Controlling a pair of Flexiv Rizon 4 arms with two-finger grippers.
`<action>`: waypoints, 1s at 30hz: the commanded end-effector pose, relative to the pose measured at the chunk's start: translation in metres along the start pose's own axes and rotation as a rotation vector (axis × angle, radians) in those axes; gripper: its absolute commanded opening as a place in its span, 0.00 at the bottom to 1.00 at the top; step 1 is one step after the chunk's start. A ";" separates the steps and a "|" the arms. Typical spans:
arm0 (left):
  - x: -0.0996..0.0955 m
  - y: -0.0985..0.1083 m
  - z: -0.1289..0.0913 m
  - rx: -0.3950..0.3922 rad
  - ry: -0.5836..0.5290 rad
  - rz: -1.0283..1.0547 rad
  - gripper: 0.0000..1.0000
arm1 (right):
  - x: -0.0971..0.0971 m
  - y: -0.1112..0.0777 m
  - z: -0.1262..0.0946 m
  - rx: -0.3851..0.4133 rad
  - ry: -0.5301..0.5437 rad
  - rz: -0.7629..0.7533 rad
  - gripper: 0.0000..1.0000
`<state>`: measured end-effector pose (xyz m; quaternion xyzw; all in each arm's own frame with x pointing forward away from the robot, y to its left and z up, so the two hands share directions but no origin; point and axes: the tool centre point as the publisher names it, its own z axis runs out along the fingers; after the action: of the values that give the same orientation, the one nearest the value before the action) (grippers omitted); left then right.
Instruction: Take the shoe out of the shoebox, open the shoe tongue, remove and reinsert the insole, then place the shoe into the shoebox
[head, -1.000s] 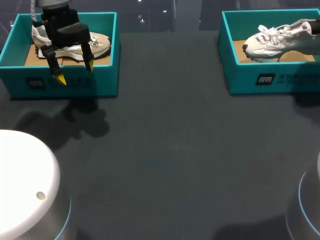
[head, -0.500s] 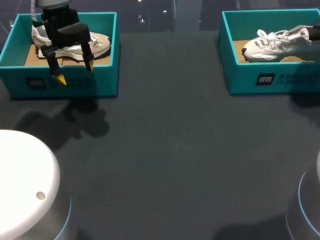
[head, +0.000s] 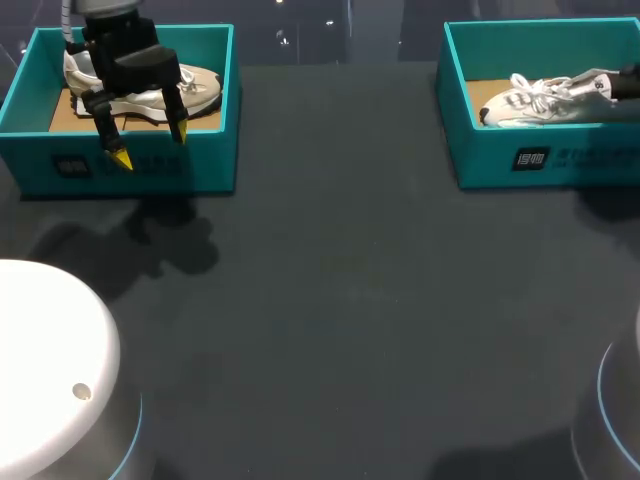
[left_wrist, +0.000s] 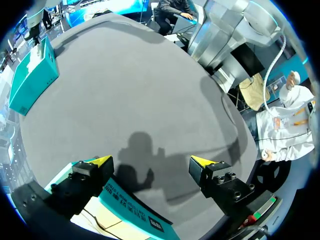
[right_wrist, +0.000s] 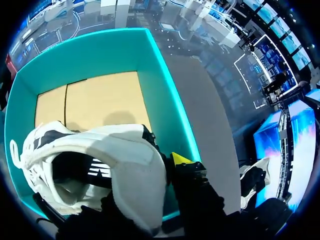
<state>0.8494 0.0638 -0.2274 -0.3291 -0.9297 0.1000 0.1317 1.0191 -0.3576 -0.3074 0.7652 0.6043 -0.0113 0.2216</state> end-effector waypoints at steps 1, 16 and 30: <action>-0.001 0.000 0.000 -0.002 0.002 0.001 1.00 | 0.004 -0.001 0.003 0.006 0.001 -0.002 0.00; -0.001 0.000 0.000 -0.002 0.002 0.001 1.00 | 0.022 -0.006 0.020 0.024 -0.010 -0.038 0.00; -0.001 0.000 0.000 -0.002 0.002 0.001 1.00 | 0.029 -0.010 0.041 0.043 0.007 -0.075 0.00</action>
<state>0.8494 0.0638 -0.2274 -0.3292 -0.9297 0.1000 0.1317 1.0232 -0.3454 -0.3502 0.7468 0.6315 -0.0292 0.2067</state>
